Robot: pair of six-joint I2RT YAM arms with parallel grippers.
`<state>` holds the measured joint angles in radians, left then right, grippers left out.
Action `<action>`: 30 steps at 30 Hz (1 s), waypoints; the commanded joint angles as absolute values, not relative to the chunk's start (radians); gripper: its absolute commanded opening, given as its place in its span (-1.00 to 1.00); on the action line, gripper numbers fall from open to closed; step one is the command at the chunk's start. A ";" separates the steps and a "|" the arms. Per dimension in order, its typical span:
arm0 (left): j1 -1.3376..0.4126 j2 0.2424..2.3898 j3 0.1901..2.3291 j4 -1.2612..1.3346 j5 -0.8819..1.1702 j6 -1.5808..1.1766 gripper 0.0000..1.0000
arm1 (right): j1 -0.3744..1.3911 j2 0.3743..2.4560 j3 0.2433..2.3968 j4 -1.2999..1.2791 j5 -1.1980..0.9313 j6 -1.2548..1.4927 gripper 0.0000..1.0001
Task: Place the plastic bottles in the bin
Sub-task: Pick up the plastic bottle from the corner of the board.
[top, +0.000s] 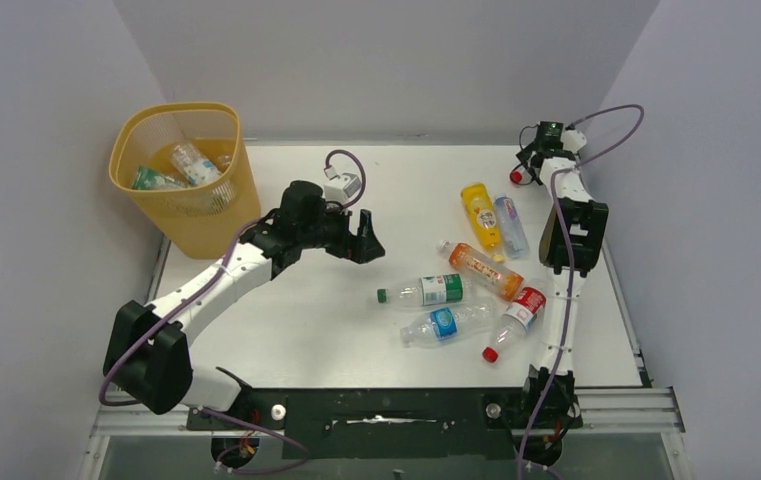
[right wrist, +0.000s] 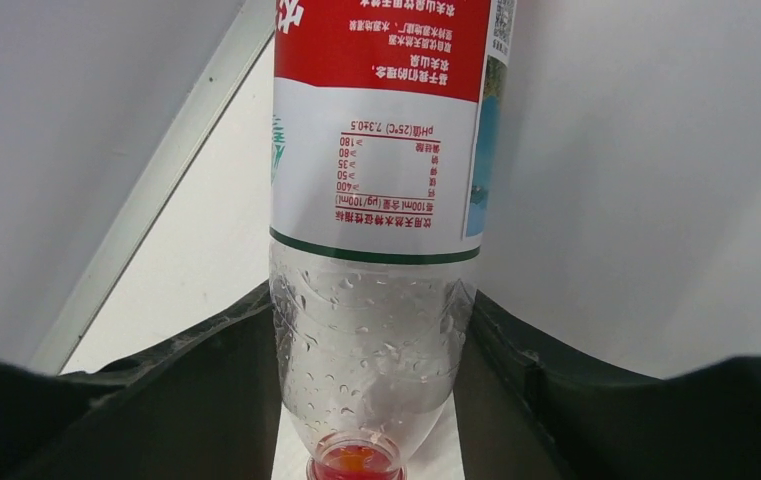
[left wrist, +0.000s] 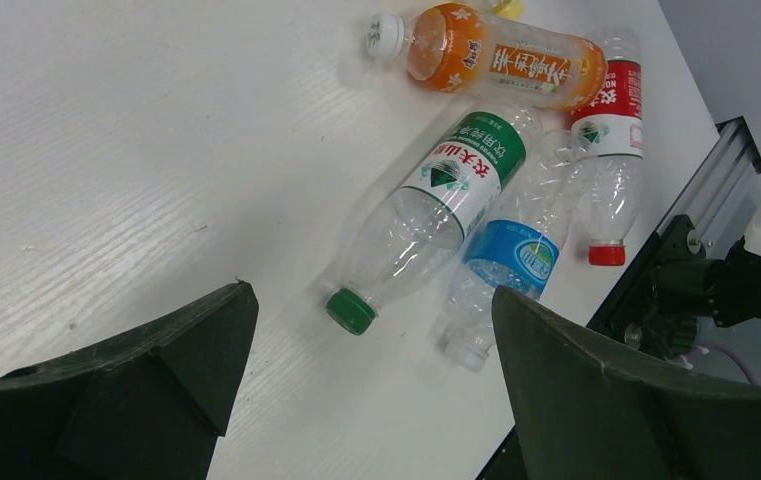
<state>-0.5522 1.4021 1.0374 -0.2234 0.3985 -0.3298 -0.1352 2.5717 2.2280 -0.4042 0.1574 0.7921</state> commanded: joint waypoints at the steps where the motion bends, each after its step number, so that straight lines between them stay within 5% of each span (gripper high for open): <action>1: -0.545 1.373 1.045 -0.159 0.420 -0.331 0.77 | -0.113 2.467 2.147 -0.417 0.196 0.751 -0.05; 30: -0.539 1.324 1.044 -0.151 0.367 -0.418 0.95 | 0.009 1.685 1.554 -0.360 0.161 0.493 -0.06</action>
<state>-0.5476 1.3739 1.0363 -0.2207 0.3668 -0.3767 -0.0605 1.8153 1.6329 -0.3756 0.1600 0.5468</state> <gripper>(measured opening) 0.976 0.512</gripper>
